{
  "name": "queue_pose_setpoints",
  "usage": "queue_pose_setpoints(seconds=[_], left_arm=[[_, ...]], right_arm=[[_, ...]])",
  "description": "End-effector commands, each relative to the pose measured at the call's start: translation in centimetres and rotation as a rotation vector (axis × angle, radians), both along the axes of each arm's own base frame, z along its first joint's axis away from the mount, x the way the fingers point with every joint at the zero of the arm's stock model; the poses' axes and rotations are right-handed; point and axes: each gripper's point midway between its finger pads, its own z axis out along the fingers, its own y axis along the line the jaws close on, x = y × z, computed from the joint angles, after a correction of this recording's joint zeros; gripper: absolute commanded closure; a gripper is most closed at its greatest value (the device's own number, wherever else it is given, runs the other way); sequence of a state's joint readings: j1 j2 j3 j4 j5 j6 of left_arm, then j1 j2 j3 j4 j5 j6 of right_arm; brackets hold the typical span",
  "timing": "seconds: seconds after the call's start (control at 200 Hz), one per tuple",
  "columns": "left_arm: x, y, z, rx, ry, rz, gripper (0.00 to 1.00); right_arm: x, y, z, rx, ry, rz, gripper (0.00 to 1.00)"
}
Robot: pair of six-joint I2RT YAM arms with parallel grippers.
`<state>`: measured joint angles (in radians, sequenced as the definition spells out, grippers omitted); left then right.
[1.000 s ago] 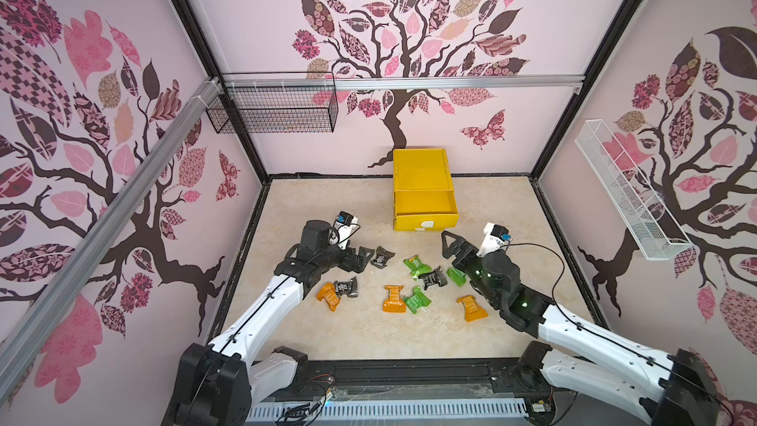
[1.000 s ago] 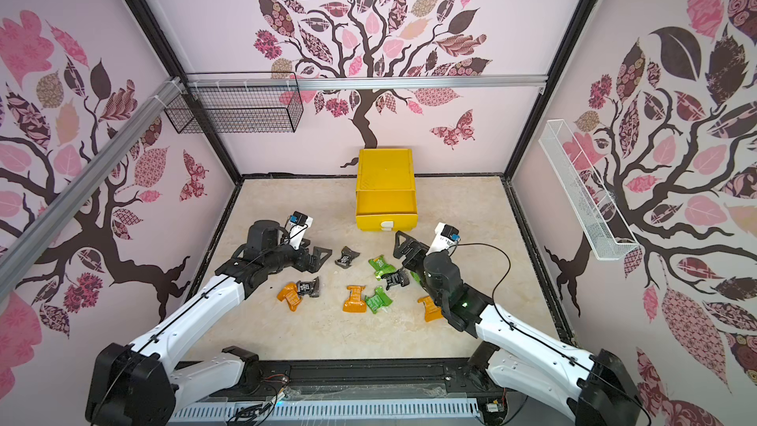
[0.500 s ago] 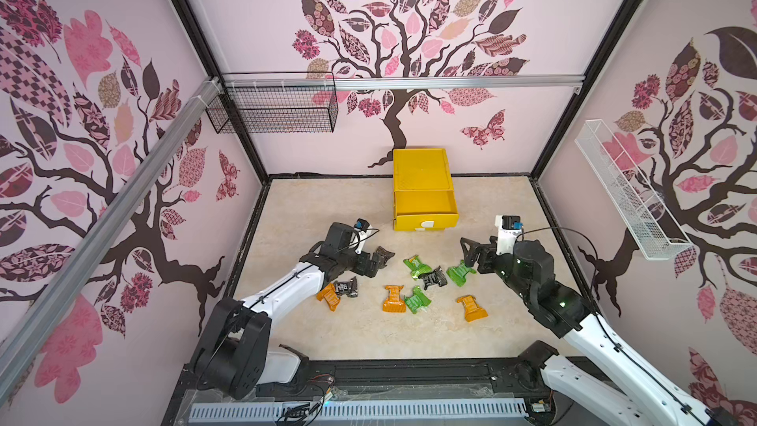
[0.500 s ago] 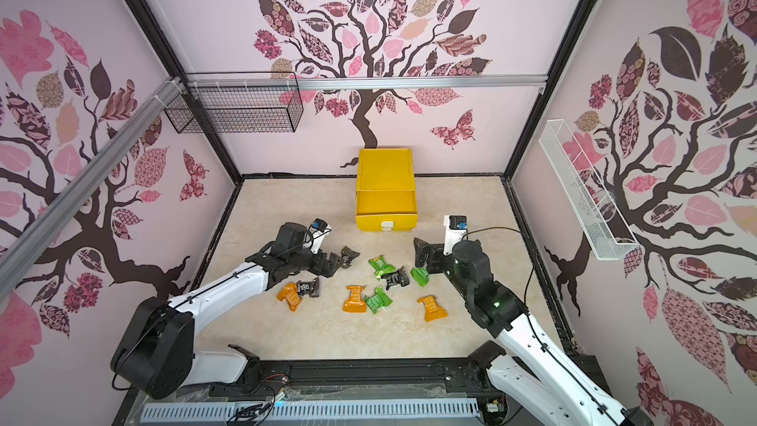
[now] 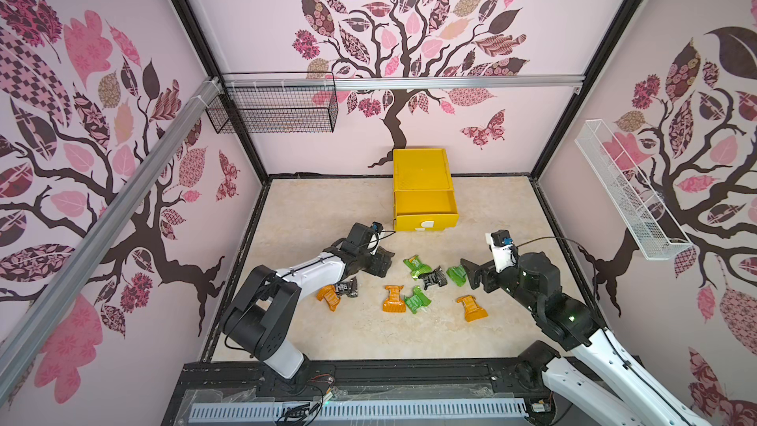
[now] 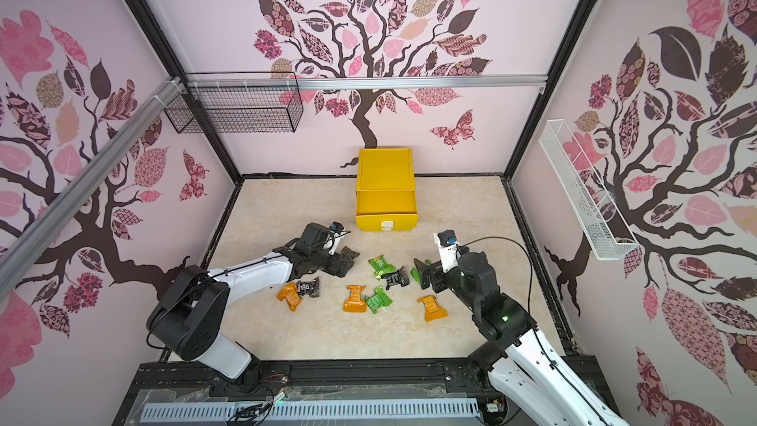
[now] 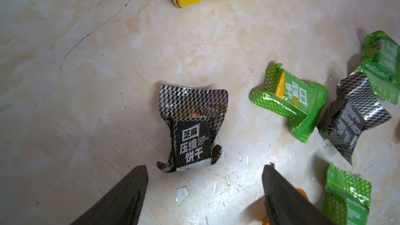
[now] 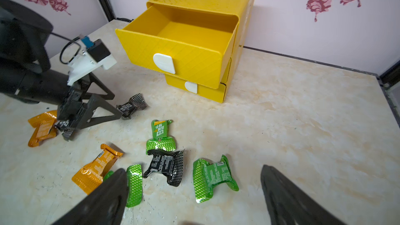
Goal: Place the cookies into the drawer by color
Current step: Pick up the cookie at the center of the board.
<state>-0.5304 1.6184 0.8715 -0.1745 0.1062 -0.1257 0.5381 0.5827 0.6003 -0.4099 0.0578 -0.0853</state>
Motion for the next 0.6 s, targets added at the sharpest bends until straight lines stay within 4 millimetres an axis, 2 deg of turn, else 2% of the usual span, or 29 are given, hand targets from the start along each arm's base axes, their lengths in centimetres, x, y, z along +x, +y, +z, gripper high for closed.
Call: queue_pose_setpoints(seconds=[0.0, 0.165, 0.37, 0.595], left_arm=[[1.3, 0.4, 0.1, 0.037, -0.010, 0.057, 0.14], [1.6, 0.3, -1.3, 0.066, 0.011, 0.059, 0.19], [0.9, 0.2, -3.0, 0.113, 0.035, 0.030, 0.23], [0.8, 0.6, -4.2, 0.153, 0.058, 0.033, 0.35]], right_arm=[[-1.2, 0.0, -0.9, -0.032, -0.022, 0.058, 0.01], [-1.6, 0.0, -0.9, -0.017, -0.107, 0.075, 0.01], [-1.2, -1.2, -0.2, -0.019, -0.163, 0.008, 0.01], [-1.0, -1.8, 0.3, -0.016, -0.201, -0.026, 0.01]])
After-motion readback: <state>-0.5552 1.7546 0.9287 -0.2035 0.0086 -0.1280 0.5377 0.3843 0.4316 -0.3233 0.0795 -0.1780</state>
